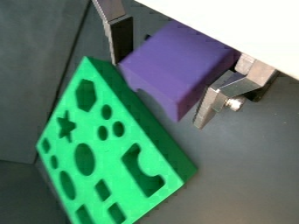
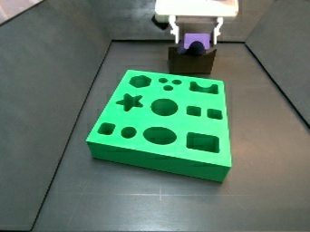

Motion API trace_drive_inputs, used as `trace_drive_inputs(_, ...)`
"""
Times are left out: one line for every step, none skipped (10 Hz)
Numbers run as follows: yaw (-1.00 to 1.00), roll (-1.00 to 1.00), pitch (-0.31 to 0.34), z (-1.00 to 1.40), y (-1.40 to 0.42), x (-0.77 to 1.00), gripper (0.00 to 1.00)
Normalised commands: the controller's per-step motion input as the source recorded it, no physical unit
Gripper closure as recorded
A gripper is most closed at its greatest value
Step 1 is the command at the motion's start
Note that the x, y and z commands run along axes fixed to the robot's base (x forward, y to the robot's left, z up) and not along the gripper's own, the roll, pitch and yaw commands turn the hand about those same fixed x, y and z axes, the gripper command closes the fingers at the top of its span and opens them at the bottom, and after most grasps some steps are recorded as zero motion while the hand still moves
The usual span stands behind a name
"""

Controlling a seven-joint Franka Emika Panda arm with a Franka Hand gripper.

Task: Pick up the arch object. Move up. Place the arch object on the fixture. Regrasp the arch object. Rotate the arch object. Move to above the board. Insert the arch object.
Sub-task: Regrasp the arch object.

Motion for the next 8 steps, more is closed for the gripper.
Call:
trace_drive_inputs(-0.06, -0.03, 0.038, 1.00, 0.01, -0.01, 0.00)
trace_drive_inputs(-0.05, -0.01, 0.023, 1.00, 0.01, -0.02, 0.00)
trace_drive_inputs(-0.04, 0.00, 0.014, 1.00, 0.01, -0.02, 0.00)
trace_drive_inputs(-0.04, 0.01, 0.009, 0.84, 0.02, -0.03, 0.00)
trace_drive_inputs(-0.03, 0.01, 0.005, 0.57, 0.02, -0.03, 0.00)
trace_drive_inputs(-0.02, 0.01, 0.004, 0.37, 0.02, -0.02, 0.00)
trace_drive_inputs(-0.01, 0.01, 0.007, 0.18, 0.02, -0.02, 0.00)
trace_drive_inputs(0.04, 1.00, 0.042, 0.74, -0.70, 0.14, 0.00)
